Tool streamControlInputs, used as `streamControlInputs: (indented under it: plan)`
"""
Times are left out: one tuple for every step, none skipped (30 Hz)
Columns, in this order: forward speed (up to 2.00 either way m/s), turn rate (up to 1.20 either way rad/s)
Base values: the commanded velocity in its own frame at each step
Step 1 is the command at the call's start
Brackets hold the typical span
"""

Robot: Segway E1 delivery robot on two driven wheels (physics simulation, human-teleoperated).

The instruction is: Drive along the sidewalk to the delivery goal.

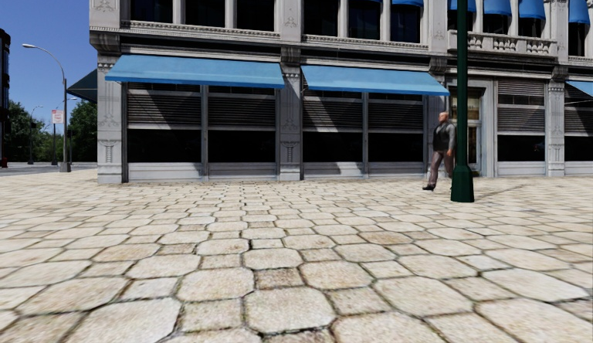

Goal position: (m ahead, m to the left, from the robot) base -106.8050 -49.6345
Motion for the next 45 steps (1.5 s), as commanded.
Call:
streamControlInputs:
  plan:
    - [0.00,0.00]
    - [0.00,0.00]
    - [0.00,0.00]
    - [0.00,0.00]
    - [0.00,0.00]
    - [0.00,0.00]
    - [0.00,0.00]
    - [0.00,0.00]
    - [0.00,0.00]
    - [0.00,0.00]
    - [0.00,0.00]
    - [0.00,0.00]
    - [0.00,0.00]
    - [0.00,0.00]
    - [0.00,0.00]
    - [0.00,0.00]
    - [0.00,0.00]
    - [0.00,0.00]
    - [0.00,0.00]
    - [0.00,0.00]
    - [0.00,0.00]
    - [0.00,0.00]
    - [0.00,0.00]
    - [0.00,0.00]
    - [0.00,0.00]
    - [0.00,0.00]
    - [0.00,0.00]
    - [0.00,0.00]
    - [0.00,0.00]
    - [0.00,0.00]
    - [0.07,0.00]
    - [0.07,0.00]
    - [0.37,0.00]
    - [0.71,0.00]
    - [1.06,0.00]
    - [1.06,0.00]
    - [1.24,0.00]
    - [1.33,-0.05]
    - [1.41,-0.19]
    - [1.42,-0.23]
    - [1.43,-0.24]
    - [1.43,-0.24]
    - [1.43,-0.24]
    - [1.44,-0.25]
    - [1.44,-0.25]
